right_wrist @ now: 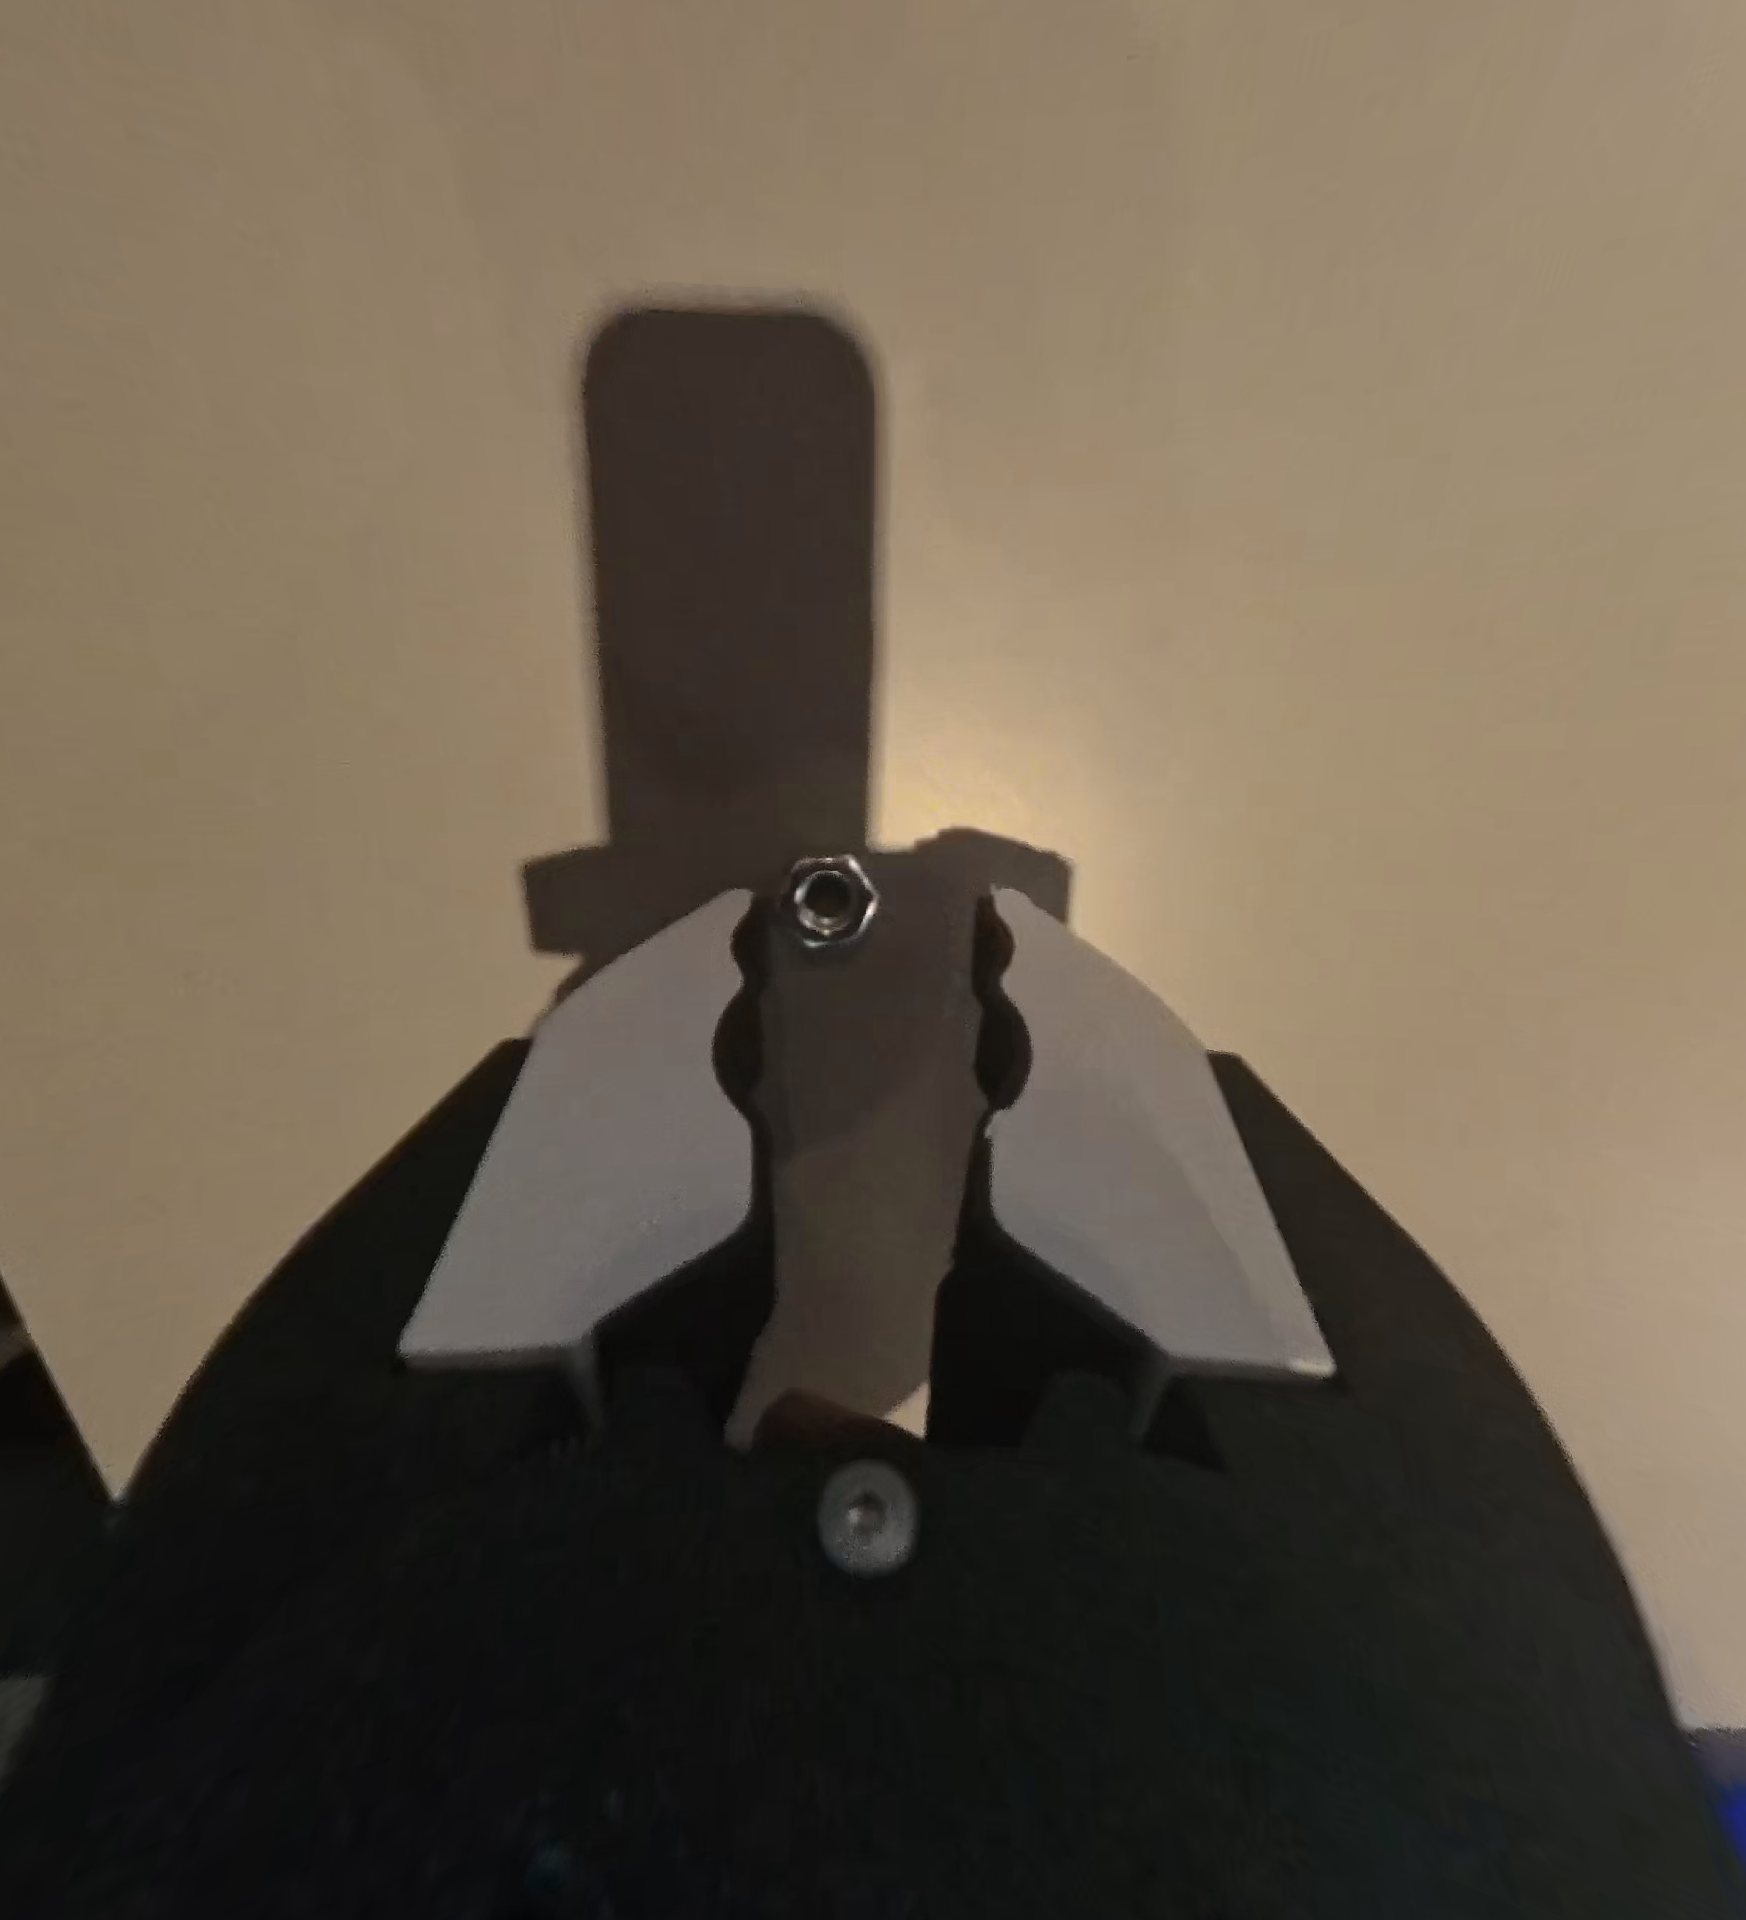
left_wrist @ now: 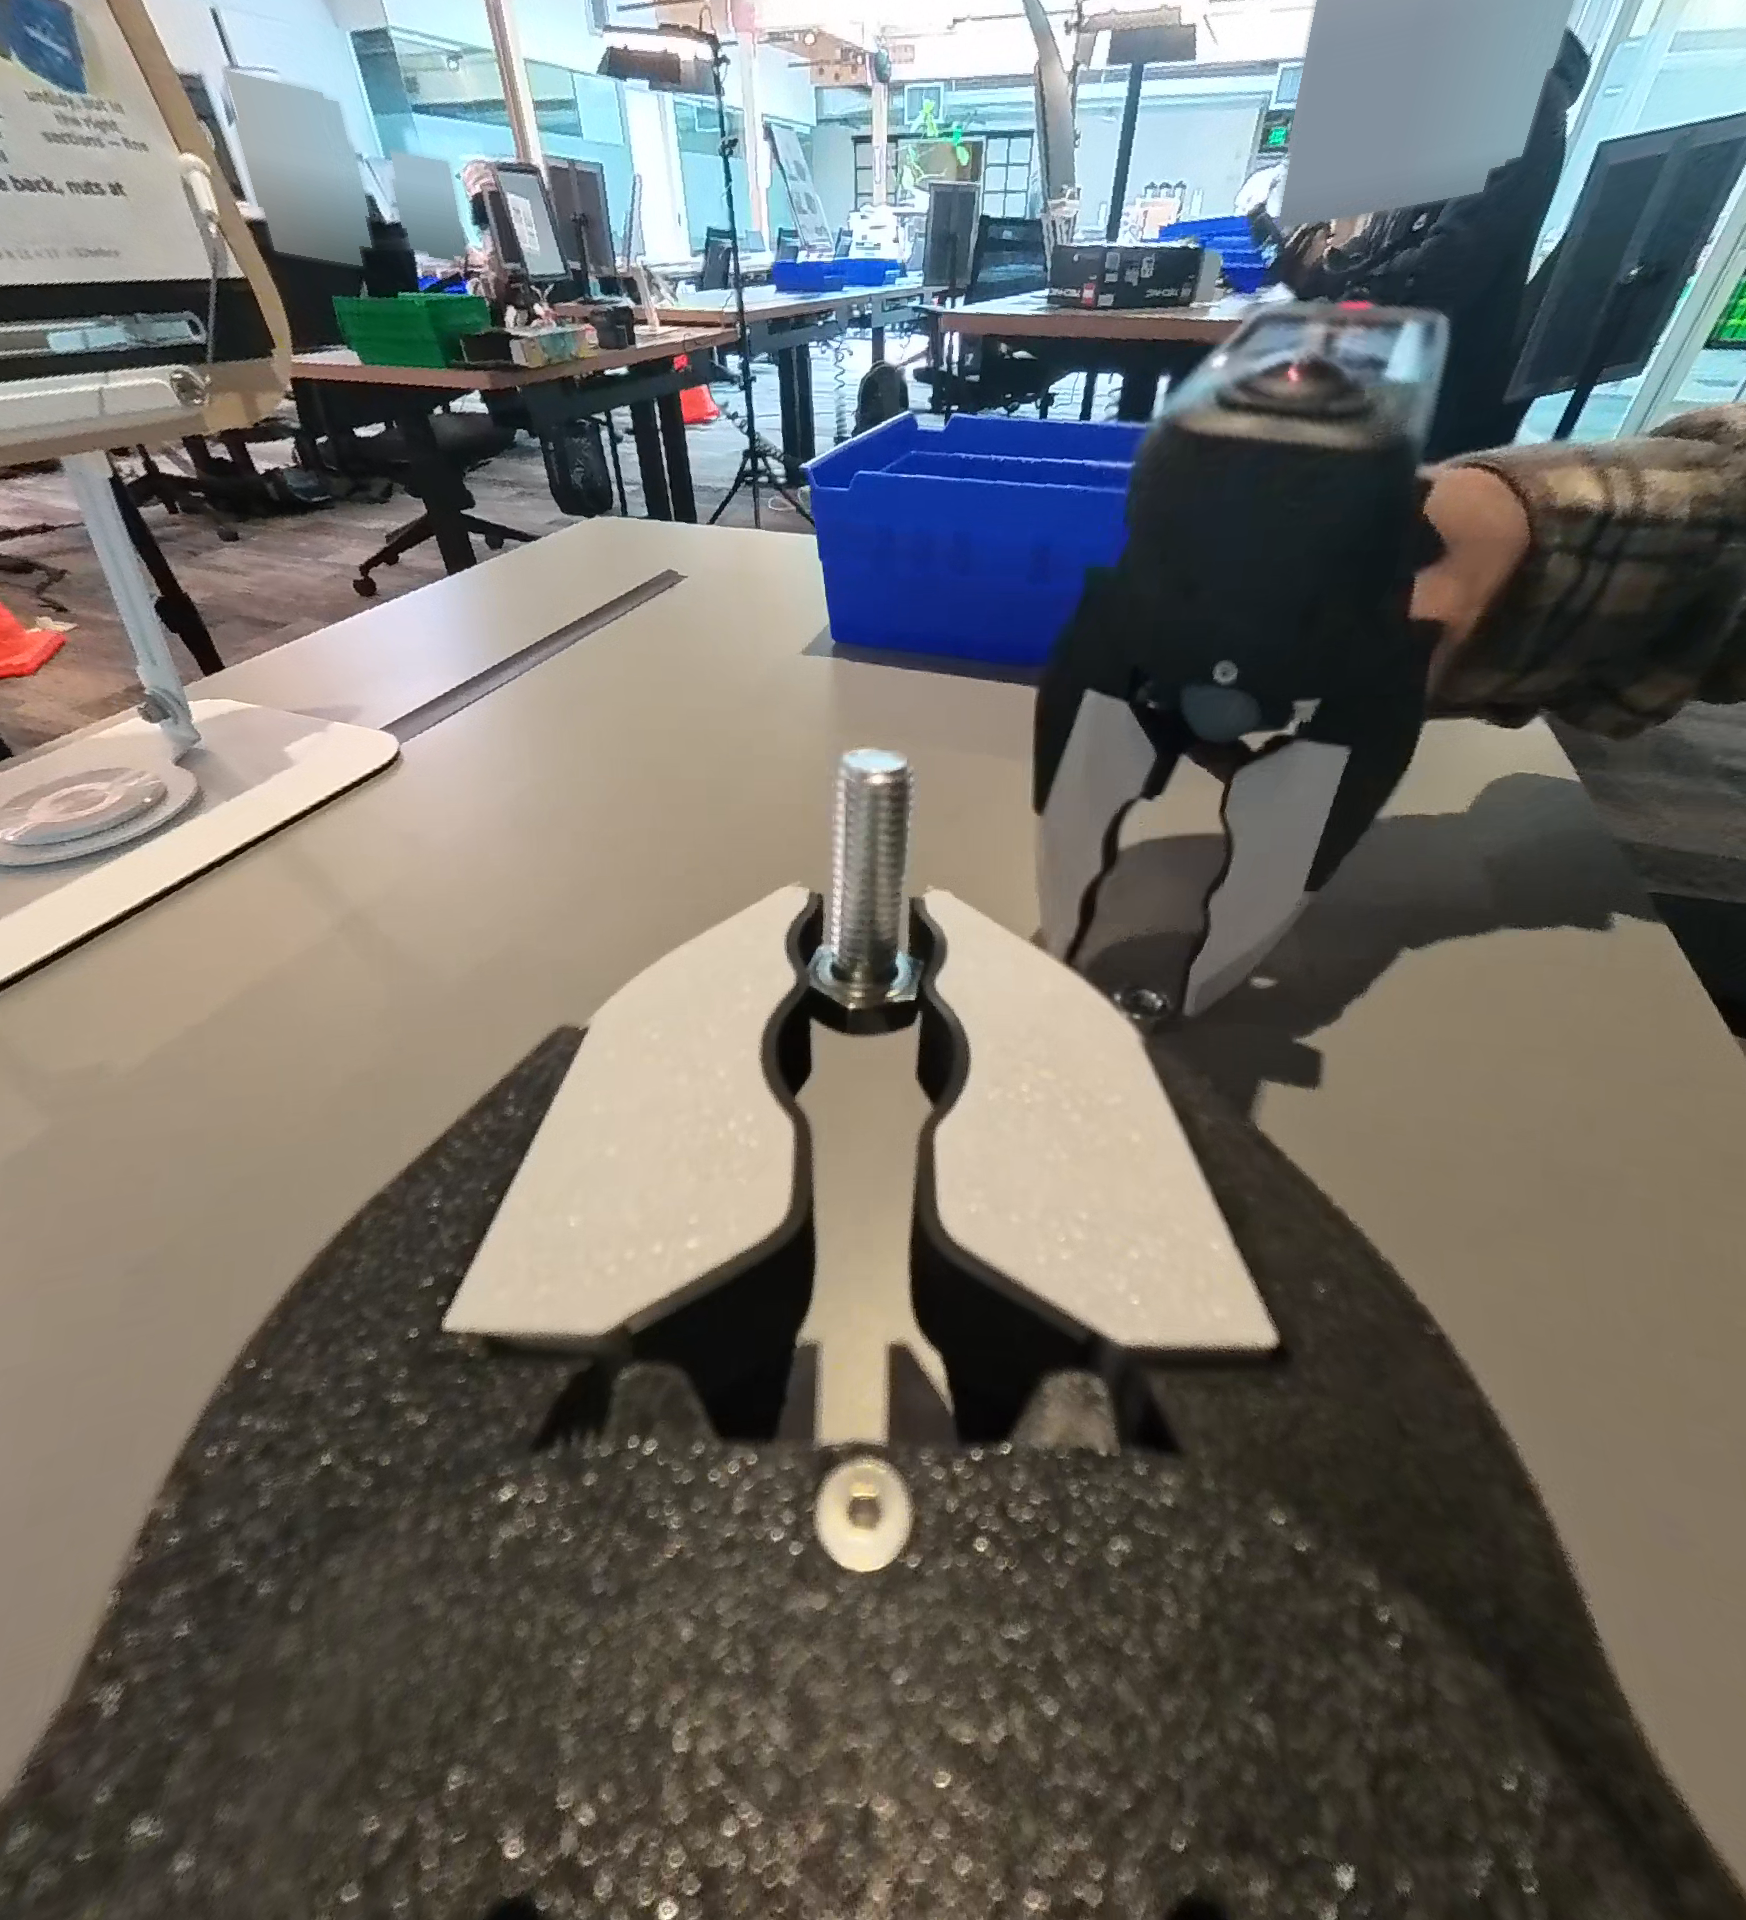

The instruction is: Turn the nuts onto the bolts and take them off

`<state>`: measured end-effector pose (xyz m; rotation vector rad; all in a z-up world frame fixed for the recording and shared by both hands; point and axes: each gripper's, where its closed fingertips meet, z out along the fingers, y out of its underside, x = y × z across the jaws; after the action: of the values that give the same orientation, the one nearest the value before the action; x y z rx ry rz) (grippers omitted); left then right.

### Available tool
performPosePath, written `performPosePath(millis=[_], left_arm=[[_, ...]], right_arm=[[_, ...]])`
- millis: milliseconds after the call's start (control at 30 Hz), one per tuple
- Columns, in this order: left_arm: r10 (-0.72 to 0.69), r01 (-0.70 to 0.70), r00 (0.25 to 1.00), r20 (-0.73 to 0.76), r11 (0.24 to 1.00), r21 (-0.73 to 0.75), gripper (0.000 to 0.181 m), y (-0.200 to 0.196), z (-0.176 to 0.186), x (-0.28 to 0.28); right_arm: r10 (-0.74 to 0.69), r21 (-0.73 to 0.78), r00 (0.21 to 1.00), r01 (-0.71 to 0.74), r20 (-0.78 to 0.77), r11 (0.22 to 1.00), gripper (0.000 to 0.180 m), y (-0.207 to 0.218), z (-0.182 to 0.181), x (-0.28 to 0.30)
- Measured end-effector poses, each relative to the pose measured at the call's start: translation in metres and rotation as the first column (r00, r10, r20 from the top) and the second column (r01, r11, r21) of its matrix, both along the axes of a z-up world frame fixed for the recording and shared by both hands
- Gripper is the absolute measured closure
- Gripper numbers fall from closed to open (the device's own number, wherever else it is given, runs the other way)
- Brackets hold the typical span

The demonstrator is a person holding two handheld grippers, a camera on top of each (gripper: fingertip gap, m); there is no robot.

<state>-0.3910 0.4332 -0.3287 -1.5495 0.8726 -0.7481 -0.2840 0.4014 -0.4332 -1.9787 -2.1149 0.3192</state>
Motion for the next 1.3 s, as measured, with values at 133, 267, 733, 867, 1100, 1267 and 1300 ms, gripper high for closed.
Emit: performPosePath(millis=[133,267,733,867,1100,1267,1300], left_arm=[[-0.04,0.04,0.999,0.026,0.999,0.005,0.166,-0.005,0.002,0.004],[-0.105,0.105,0.992,0.074,0.994,-0.001,0.166,-0.013,0.007,0.011],[-0.219,0.222,0.967,0.131,0.975,-0.011,0.166,-0.028,0.008,0.025],[-0.242,0.249,0.964,0.114,0.967,-0.057,0.157,-0.029,0.004,0.028],[-0.192,0.226,0.947,0.259,0.968,-0.109,0.138,-0.021,0.016,0.024],[-0.196,0.236,0.928,0.317,0.967,-0.095,0.145,-0.022,0.024,0.021],[-0.197,0.239,0.926,0.321,0.966,-0.097,0.148,-0.022,0.024,0.021]], right_arm=[[-0.093,-0.004,0.983,0.093,-0.158,0.996,0.141,0.008,0.035,-0.014],[-0.139,-0.039,0.868,0.137,-0.477,0.99,0.152,0.013,0.102,-0.051],[0.007,-0.021,0.766,-0.027,-0.642,0.999,0.171,-0.006,0.131,-0.128],[-0.01,-0.075,0.828,-0.039,-0.56,0.996,0.17,-0.003,0.127,-0.124],[-0.106,-0.21,0.866,0.002,-0.489,0.978,0.17,0.006,0.131,-0.116],[-0.117,-0.225,0.868,0.007,-0.482,0.974,0.17,0.008,0.136,-0.116],[-0.115,-0.225,0.869,0.004,-0.481,0.974,0.17,0.007,0.138,-0.116]])
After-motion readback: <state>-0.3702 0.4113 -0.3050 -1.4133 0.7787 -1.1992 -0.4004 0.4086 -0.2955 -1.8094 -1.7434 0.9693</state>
